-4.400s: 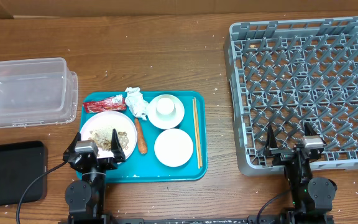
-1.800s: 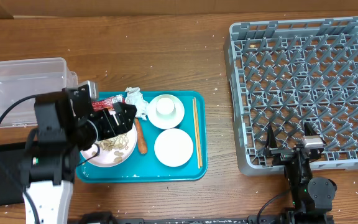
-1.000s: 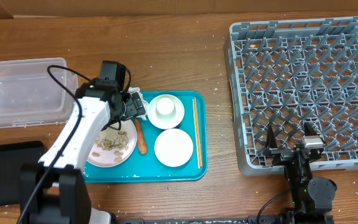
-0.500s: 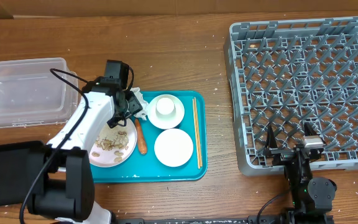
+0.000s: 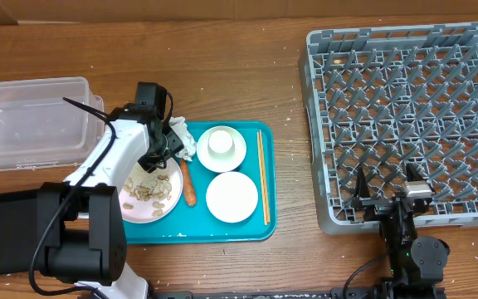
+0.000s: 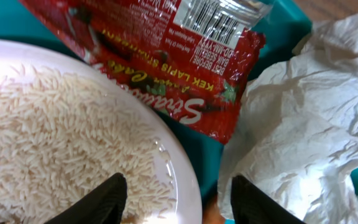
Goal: Sort waste into correct bins and load items into the dishwasher
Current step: 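Grasp the rim of the white rice plate with the left gripper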
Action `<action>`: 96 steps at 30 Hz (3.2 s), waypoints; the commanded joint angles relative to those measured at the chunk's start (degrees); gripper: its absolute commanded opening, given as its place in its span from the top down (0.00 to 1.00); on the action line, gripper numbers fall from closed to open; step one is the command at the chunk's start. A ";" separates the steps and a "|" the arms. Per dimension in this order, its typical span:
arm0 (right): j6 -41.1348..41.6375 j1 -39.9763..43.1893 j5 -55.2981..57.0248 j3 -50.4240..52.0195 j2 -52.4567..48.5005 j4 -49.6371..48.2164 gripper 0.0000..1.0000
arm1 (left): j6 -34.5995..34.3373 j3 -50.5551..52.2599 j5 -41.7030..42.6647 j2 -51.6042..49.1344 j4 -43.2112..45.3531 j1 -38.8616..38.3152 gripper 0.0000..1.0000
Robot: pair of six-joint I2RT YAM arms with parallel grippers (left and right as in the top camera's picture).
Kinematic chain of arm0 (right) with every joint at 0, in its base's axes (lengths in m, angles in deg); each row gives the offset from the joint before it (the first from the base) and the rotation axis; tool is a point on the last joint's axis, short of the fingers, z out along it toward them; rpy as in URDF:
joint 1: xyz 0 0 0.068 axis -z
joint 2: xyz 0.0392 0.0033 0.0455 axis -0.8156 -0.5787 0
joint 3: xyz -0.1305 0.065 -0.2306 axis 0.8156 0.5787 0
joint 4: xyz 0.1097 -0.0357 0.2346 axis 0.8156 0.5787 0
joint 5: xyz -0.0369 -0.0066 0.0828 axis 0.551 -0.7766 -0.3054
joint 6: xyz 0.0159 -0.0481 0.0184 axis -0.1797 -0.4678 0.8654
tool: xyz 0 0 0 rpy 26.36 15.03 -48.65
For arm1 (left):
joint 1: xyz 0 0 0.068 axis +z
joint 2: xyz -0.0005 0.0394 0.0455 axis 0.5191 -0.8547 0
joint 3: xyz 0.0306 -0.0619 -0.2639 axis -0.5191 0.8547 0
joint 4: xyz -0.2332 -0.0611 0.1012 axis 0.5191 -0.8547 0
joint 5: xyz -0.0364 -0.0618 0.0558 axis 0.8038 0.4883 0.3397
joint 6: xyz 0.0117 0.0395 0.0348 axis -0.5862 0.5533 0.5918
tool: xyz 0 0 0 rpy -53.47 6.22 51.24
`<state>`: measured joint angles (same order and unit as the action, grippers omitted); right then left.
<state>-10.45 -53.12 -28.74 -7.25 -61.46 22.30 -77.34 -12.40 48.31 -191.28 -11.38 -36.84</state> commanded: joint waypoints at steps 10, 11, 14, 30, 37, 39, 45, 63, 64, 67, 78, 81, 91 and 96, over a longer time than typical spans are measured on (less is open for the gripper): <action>0.22 0.26 0.15 0.59 0.42 -0.22 0.00 | -0.55 -1.33 3.02 -1.11 1.18 -0.24 0.56; 0.22 0.26 0.15 0.59 0.42 -0.22 0.00 | -0.55 -1.33 2.99 -1.11 0.87 -0.24 0.58; 0.20 0.26 0.15 0.59 0.42 -0.22 0.00 | -0.57 -1.33 2.73 -1.11 0.87 -0.24 0.59; 0.20 0.26 0.15 0.59 0.42 -0.22 0.00 | -1.36 -1.31 2.10 -1.18 -1.68 -1.64 0.64; 0.20 0.26 0.15 0.59 0.42 -0.22 0.00 | -1.88 -1.25 0.79 -1.18 -1.70 -1.64 0.64; 0.20 0.26 0.15 0.59 0.42 -0.22 0.00 | -1.86 -0.81 1.86 -1.18 -1.88 -1.68 0.65; 0.22 0.26 0.15 0.59 0.42 -0.22 0.00 | -1.86 0.13 0.83 -1.18 -0.61 -1.86 0.65; 0.22 0.26 0.15 0.59 0.42 -0.22 0.00 | -3.82 3.93 -0.28 -1.18 0.98 -3.04 0.66; 0.20 0.26 0.15 0.59 0.42 -0.22 0.00 | -3.80 4.11 -0.33 -1.18 1.51 -2.95 0.66; 0.20 0.26 0.15 0.59 0.42 -0.22 0.00 | -3.78 4.17 -0.46 -1.18 3.08 -2.93 0.66; 0.22 0.26 0.15 0.59 0.42 -0.22 0.00 | -3.78 4.66 -0.70 -1.18 4.76 -3.10 0.68; 0.22 0.26 0.15 0.59 0.42 -0.22 0.00 | -3.80 5.81 -0.66 -1.18 4.74 -3.10 0.69; 0.22 0.26 0.15 0.59 0.42 -0.22 0.00 | -3.63 6.64 0.50 -1.18 4.50 -3.10 0.83; 0.22 0.26 0.15 0.59 0.42 -0.22 0.00 | -3.08 6.29 1.68 -1.18 3.15 -3.15 0.91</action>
<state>-10.47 -53.12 -28.76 -7.25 -61.46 22.30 -80.53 -6.92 49.42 -191.63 -6.79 -39.57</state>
